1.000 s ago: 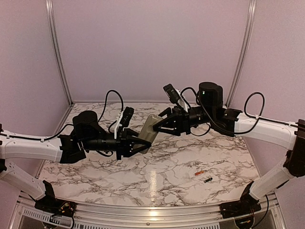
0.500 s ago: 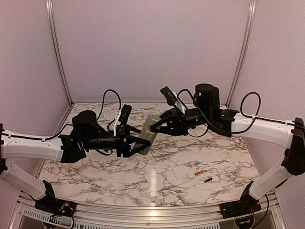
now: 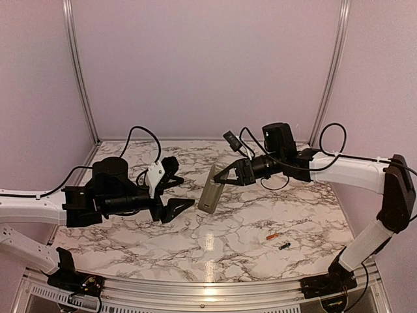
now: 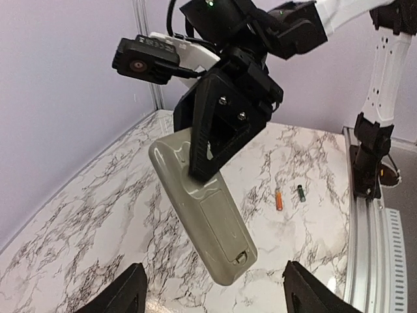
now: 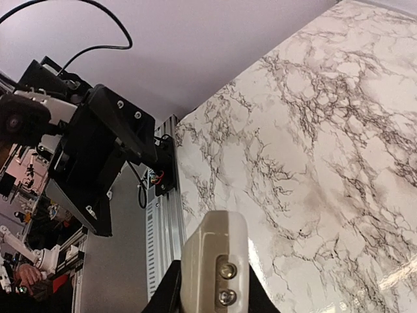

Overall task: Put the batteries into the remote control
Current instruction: Remove the battery cover from the remote control.

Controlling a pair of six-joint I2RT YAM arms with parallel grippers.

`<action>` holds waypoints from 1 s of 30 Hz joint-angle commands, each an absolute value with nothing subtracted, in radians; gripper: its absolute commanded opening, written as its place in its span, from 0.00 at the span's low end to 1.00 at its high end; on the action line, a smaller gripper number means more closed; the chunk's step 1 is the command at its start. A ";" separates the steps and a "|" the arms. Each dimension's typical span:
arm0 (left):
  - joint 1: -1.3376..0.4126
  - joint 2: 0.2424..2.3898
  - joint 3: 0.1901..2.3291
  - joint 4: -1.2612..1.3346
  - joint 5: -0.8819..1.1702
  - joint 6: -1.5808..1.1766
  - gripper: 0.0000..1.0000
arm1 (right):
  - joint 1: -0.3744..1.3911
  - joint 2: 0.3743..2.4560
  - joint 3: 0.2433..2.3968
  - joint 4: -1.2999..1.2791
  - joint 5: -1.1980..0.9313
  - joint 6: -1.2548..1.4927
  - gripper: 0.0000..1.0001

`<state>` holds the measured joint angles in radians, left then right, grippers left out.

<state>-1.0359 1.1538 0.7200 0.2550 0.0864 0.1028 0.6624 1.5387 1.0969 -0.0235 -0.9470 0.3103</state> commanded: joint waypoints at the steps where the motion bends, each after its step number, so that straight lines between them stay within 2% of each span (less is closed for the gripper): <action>1: -1.104 1.246 0.770 0.014 -0.100 0.364 0.72 | 0.655 1.590 1.126 -0.169 -0.923 0.305 0.00; 12: -1.182 1.325 0.799 0.035 -0.123 0.516 0.58 | 0.657 1.645 1.093 -0.177 -0.967 0.350 0.00; 25: -1.271 1.463 0.870 0.054 -0.195 0.591 0.58 | 0.684 1.655 1.074 -0.138 -0.989 0.405 0.00; 30: -1.279 1.492 0.885 0.064 -0.207 0.603 0.53 | 0.704 1.665 1.072 -0.133 -0.990 0.407 0.00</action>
<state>-1.2678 1.4712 0.8524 0.0498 -0.1825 0.5785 0.6830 1.6447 1.0683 -0.1619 -0.9695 0.3939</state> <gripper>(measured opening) 0.546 0.212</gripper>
